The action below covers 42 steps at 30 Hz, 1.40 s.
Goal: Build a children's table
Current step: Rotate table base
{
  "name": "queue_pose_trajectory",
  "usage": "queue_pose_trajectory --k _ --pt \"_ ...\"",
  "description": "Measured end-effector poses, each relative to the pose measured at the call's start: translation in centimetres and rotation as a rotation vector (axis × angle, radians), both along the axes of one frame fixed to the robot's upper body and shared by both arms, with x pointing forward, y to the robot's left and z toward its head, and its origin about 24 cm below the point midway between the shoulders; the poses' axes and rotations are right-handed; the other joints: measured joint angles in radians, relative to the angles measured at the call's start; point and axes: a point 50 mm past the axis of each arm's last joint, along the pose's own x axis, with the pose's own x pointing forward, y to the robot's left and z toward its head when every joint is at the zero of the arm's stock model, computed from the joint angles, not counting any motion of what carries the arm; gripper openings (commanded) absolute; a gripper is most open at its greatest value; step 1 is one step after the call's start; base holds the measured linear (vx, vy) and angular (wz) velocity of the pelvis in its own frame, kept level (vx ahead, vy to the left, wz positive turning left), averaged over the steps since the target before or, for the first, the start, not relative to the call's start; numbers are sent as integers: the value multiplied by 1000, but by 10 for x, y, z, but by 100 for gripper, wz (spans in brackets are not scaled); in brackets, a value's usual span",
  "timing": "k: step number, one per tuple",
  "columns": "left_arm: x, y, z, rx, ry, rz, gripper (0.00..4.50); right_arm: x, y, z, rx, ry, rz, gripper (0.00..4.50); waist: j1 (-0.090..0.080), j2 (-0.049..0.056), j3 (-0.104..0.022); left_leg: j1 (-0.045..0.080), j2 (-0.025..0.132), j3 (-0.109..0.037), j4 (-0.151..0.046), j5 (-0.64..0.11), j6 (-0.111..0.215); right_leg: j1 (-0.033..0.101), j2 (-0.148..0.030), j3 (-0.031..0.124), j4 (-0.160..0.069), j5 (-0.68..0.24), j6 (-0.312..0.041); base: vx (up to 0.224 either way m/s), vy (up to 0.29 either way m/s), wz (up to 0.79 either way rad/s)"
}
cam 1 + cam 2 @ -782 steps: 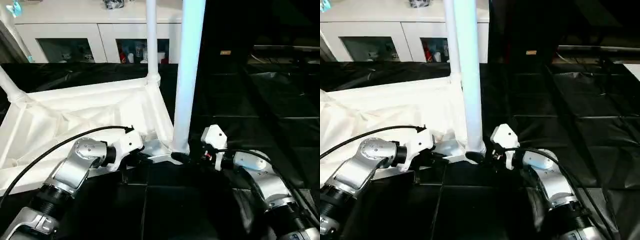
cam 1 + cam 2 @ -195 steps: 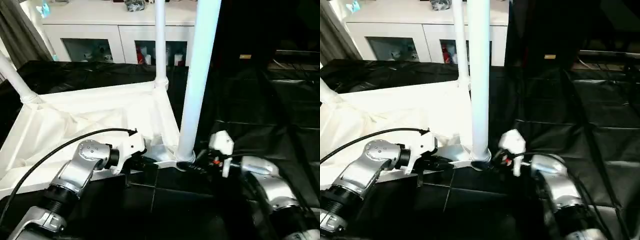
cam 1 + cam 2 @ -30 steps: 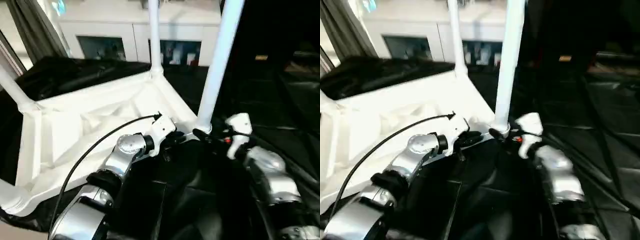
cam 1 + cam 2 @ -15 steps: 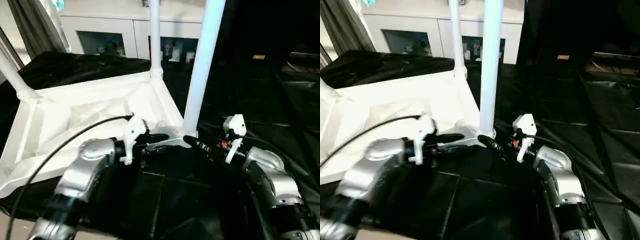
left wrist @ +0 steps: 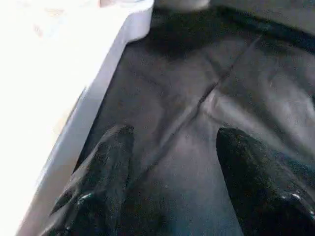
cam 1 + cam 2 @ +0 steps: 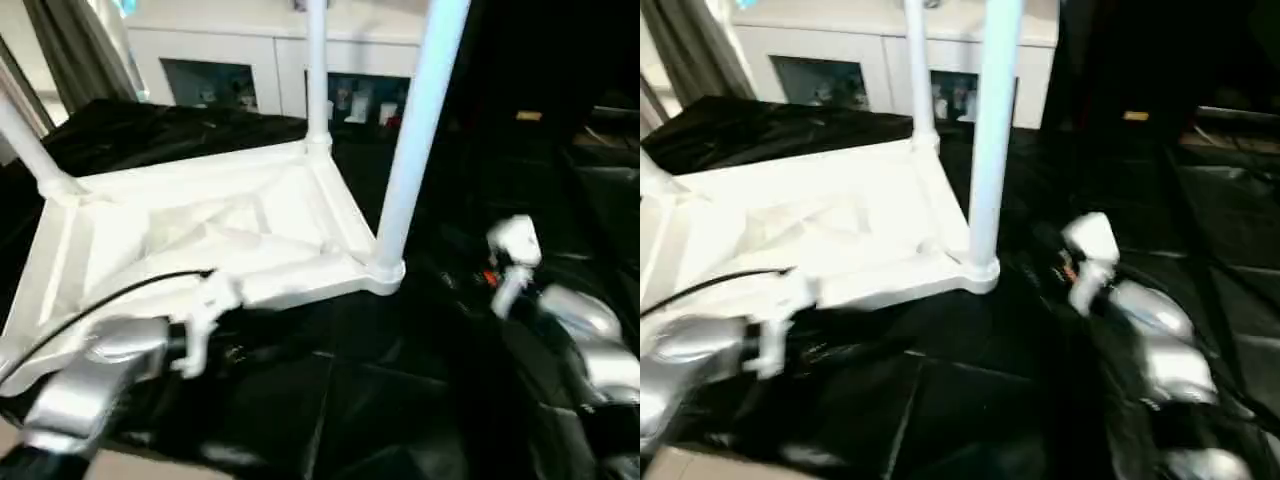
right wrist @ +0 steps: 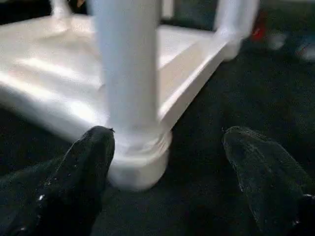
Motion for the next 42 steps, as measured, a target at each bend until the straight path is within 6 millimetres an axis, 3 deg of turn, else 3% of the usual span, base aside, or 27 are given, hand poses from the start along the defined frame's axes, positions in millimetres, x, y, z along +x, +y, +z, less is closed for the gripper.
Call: queue_pose_trajectory --k 7,12,16,19,23,32,38,42 --pt "-2 27 4 68 17 55 294 -27 3 7 35 148 295 387 -1 1 0 17 0 0 -3 -3 -5 17 0 0 0 -5 9 0 0 0" --pt "-5 25 0 68 41 55 294 -22 49 12 173 111 383 387 -11 1 0 23 0 0 -5 -2 -5 17 0 0 1 -5 9 0 0 0" --pt "-7 24 -3 71 59 55 294 -18 64 13 175 95 385 387 -6 0 0 23 -1 -1 -4 -2 -5 18 0 2 0 -5 9 0 0 0" --pt "-8 23 -6 83 66 54 294 -8 94 16 185 72 369 387 -9 -1 0 23 -1 -1 -5 -2 -6 18 0 2 1 -5 9 0 0 0" --pt "-8 22 -7 98 60 68 297 14 114 11 182 91 209 350 -16 -4 -1 23 -1 -1 -5 -1 -7 17 0 2 1 -5 8 0 0 0" --pt "-13 28 -14 150 81 106 297 33 136 14 230 86 85 265 -26 -5 -1 15 -2 -1 -5 -1 -7 13 0 3 1 -3 4 0 0 0" --pt "-15 27 -18 157 92 139 297 45 148 17 339 90 -89 265 -27 -7 -1 16 -2 -1 -5 -1 -8 14 0 3 2 -2 3 0 0 0" --pt "-17 25 -25 173 94 165 297 54 140 17 378 81 -264 265 -23 -10 -1 16 -2 -1 -5 0 -10 15 0 4 3 -2 3 0 0 0"
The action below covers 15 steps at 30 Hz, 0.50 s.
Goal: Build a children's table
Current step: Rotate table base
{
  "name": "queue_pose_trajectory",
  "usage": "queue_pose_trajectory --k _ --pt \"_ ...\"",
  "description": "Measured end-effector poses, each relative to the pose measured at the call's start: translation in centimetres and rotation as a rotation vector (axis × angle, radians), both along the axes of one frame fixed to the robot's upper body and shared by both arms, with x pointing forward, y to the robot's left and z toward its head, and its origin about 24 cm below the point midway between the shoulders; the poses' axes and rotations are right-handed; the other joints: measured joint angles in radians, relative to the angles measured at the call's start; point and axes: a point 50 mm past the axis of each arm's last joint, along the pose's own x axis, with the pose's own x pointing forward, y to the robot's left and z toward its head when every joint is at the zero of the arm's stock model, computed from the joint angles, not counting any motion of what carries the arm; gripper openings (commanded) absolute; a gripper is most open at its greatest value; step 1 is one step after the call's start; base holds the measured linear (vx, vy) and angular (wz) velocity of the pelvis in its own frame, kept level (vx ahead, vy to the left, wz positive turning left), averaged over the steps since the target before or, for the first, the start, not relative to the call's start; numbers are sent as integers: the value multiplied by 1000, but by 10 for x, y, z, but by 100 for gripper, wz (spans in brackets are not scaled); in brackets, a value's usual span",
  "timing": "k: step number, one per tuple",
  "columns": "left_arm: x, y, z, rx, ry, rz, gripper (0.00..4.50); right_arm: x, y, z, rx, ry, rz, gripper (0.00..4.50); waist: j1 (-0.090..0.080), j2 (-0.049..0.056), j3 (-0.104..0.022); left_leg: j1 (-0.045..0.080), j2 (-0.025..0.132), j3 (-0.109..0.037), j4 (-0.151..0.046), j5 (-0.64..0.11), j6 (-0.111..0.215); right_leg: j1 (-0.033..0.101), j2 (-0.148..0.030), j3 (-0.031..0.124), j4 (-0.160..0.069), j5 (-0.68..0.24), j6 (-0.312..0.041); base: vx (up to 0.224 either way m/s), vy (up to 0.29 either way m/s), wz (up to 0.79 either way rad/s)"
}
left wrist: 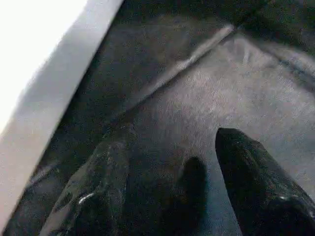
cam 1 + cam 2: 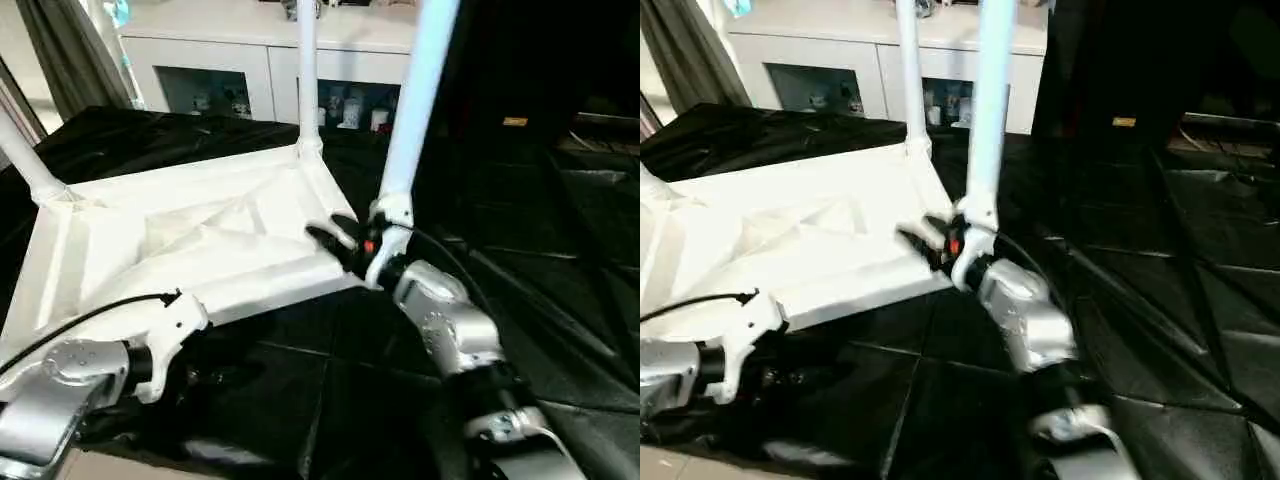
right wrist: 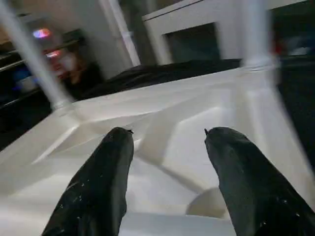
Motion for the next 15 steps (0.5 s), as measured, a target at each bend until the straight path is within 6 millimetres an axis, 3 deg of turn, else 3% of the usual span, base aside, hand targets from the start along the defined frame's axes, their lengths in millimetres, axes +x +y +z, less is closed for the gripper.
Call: queue_pose_trajectory --k 4,8,13,15 --pt "2 -1 -2 14 -30 28 297 8 -19 -5 3 35 -218 265 8 -3 -1 -1 0 0 0 0 0 3 0 2 0 0 1 0 0 0" --pt "4 -13 -8 -24 -69 58 297 17 -50 -7 -24 46 -436 265 27 -5 -2 -2 -1 1 0 1 -1 5 -1 5 -1 -1 2 0 0 0" --pt "4 -22 -11 -30 -97 65 297 21 -64 -6 -45 40 -521 265 26 -7 -2 -3 -1 1 0 2 -2 5 -1 5 2 -3 5 0 0 0" --pt "4 -24 -13 -34 -114 77 297 26 -78 -5 -71 46 -571 265 30 -8 -2 -4 -1 1 0 2 -2 5 -1 5 2 -3 6 0 0 0"
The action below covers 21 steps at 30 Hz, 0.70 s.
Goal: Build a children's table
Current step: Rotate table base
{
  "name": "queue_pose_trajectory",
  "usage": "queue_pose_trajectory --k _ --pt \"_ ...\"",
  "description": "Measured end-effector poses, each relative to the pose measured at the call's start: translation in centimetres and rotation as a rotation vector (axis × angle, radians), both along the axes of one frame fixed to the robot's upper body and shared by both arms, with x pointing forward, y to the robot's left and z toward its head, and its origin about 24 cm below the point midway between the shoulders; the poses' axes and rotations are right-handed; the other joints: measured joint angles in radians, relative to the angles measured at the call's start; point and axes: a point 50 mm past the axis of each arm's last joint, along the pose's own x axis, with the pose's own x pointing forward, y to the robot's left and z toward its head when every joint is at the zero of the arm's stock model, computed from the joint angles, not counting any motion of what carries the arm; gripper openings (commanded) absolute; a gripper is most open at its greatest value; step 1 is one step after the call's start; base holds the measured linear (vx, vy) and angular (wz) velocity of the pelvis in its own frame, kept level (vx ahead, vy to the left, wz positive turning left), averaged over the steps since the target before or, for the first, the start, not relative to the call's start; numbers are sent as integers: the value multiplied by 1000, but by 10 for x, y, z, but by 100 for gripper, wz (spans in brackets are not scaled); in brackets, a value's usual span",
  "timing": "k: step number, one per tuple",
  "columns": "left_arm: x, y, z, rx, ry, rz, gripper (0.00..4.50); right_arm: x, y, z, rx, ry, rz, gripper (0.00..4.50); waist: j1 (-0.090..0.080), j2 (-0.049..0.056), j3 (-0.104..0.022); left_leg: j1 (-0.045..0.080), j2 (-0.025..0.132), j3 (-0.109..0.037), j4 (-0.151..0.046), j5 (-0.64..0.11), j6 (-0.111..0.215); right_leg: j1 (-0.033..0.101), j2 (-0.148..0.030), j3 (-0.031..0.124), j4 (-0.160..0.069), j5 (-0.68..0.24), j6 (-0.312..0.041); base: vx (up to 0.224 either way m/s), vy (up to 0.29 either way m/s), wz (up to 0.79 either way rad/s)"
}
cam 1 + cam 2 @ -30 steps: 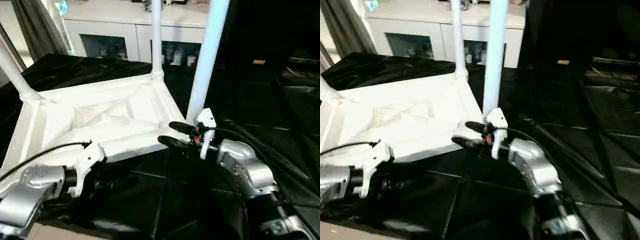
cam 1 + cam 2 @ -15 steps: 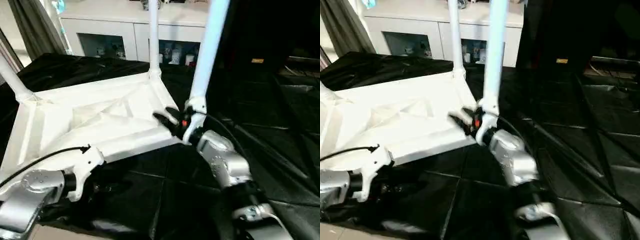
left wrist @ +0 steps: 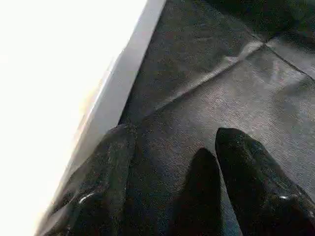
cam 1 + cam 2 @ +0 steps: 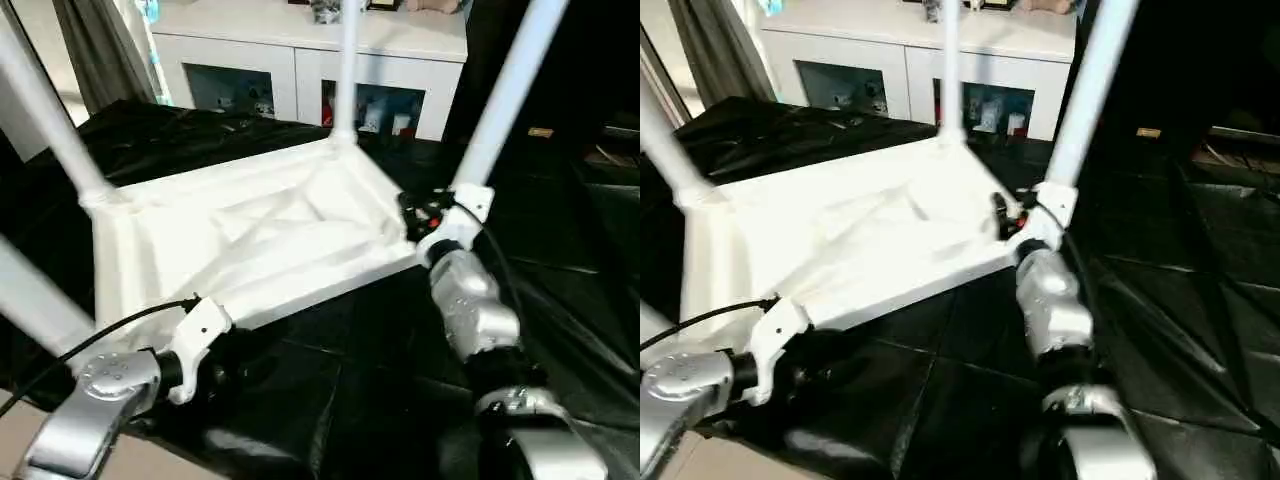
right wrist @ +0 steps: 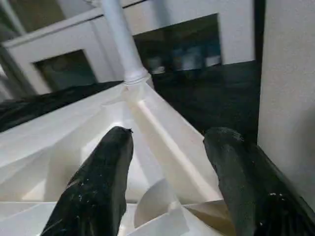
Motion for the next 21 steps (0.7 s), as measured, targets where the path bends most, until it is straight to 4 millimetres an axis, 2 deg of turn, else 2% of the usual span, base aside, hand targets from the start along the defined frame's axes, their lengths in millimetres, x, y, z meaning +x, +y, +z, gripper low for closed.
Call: queue_pose_trajectory --k 3,8,14,18,21 --pt "-3 1 -4 9 2 9 297 1 -27 0 -21 2 -98 265 8 -1 0 -3 0 1 0 2 2 0 0 2 0 -1 2 0 0 0" --pt "-4 -1 -5 14 -19 7 297 0 -68 4 -75 9 -216 265 8 -1 0 -5 0 1 1 4 5 0 -1 2 0 -1 2 0 0 0" --pt "-5 -1 -6 17 -28 2 297 -4 -107 12 -127 -10 -324 265 -3 -1 0 -5 0 1 1 4 5 -1 -1 2 1 -2 3 0 0 0" --pt "-8 -1 -6 0 -20 -22 297 -7 -123 18 -149 -31 -356 265 -7 -1 0 -5 0 1 1 4 5 -1 0 2 1 -2 3 0 0 0" --pt "-21 0 -8 -63 17 -67 297 -5 -121 21 -176 -45 -258 265 -19 -1 0 -5 0 1 1 4 5 -1 0 2 1 -2 3 0 0 0"
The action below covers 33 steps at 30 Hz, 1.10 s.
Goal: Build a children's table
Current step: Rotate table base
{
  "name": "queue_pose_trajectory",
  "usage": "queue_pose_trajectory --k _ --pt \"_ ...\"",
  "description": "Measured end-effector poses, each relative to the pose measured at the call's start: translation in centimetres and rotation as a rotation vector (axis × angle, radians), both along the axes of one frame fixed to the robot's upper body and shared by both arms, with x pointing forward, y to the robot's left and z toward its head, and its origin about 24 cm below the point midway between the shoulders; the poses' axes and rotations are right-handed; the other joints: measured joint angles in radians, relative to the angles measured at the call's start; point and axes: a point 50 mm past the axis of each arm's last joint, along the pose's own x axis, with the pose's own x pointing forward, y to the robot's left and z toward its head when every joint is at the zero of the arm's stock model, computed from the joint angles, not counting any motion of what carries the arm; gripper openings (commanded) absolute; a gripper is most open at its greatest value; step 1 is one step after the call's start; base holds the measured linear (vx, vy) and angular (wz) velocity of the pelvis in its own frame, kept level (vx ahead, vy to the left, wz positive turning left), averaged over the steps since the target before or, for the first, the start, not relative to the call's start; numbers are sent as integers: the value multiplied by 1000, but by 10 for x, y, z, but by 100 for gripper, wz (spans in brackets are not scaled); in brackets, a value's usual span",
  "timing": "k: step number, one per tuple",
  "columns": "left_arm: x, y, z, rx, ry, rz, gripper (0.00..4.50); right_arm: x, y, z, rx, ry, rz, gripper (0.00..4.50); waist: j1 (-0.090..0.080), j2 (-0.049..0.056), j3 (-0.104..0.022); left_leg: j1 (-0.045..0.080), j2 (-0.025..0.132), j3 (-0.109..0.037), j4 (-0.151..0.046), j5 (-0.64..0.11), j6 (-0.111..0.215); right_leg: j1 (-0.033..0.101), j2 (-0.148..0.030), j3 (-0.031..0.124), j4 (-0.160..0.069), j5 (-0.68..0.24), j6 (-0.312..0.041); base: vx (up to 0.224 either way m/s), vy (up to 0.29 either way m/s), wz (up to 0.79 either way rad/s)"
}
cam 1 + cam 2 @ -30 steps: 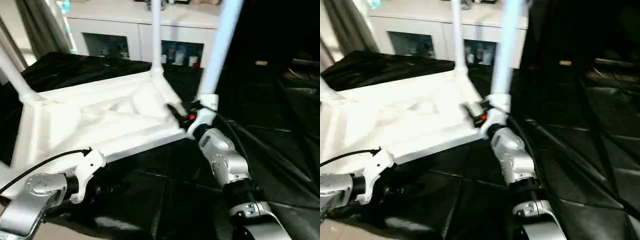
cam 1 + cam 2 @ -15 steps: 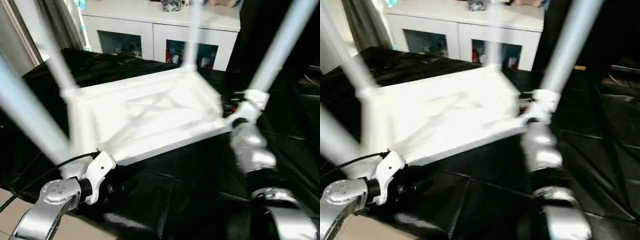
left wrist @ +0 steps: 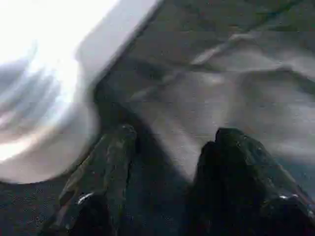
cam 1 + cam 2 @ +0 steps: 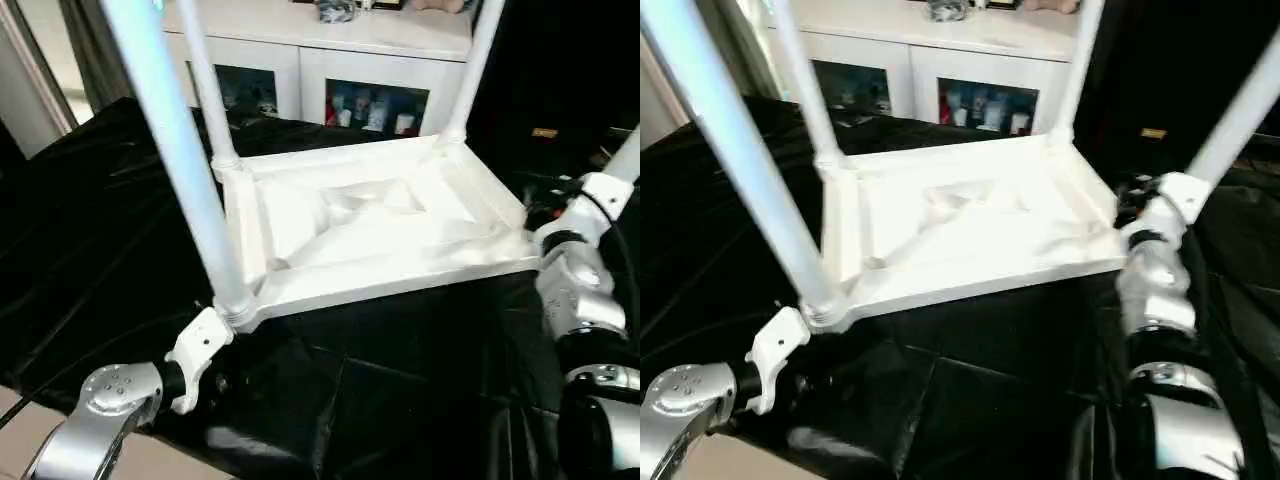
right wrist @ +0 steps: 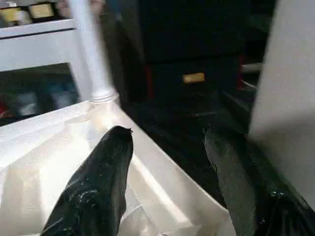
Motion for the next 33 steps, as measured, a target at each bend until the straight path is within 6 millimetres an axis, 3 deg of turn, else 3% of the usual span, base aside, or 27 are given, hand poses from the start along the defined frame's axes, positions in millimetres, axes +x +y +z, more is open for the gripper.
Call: queue_pose_trajectory --k 3,6,11,16,17,18,21,24,28,33 --pt "-8 12 0 -25 22 6 297 4 15 1 -30 -5 174 265 -19 0 0 0 2 0 0 0 0 -1 2 0 0 0 0 0 0 0" --pt "-14 33 5 -25 36 49 297 3 45 0 -53 -30 400 265 -28 -1 0 0 4 -1 0 0 0 -1 3 -3 1 0 0 0 0 0" --pt "-26 70 11 18 28 123 297 -11 72 -19 -92 0 593 265 -17 -5 -2 0 5 -1 0 0 0 0 3 -4 -1 0 0 0 0 0" --pt "-24 90 25 9 -50 187 297 -25 80 -38 -98 53 676 265 -6 -6 -2 1 3 0 0 0 0 3 1 -3 -2 0 -1 0 0 0" --pt "-23 93 29 -15 -62 207 297 -27 78 -40 -104 57 680 265 -5 -6 -3 1 3 0 0 0 0 3 1 -2 -1 0 -1 0 0 0" --pt "-21 96 33 -40 -71 221 325 -29 75 -41 -112 64 676 264 -4 -6 -3 2 3 0 0 0 0 3 1 -2 -1 0 -1 0 0 0" --pt "-8 107 57 -178 -158 286 331 -38 54 -48 -162 115 605 264 6 -8 -3 4 3 0 0 0 0 4 1 -2 0 1 -1 0 0 0" --pt "-3 112 78 -297 -230 287 371 -43 37 -50 -169 127 515 264 5 -7 -3 6 3 0 -1 0 0 4 1 -2 1 1 -1 0 0 0" --pt "-3 101 86 -409 -196 198 401 -47 21 -52 -188 154 437 264 -3 -7 -3 7 4 0 0 0 -1 4 1 -3 1 1 -1 0 0 0" --pt "9 84 94 -427 -193 89 440 -54 -9 -60 -312 277 301 264 -2 -7 -3 7 3 0 -1 0 -1 5 1 -3 2 1 -1 0 0 0"
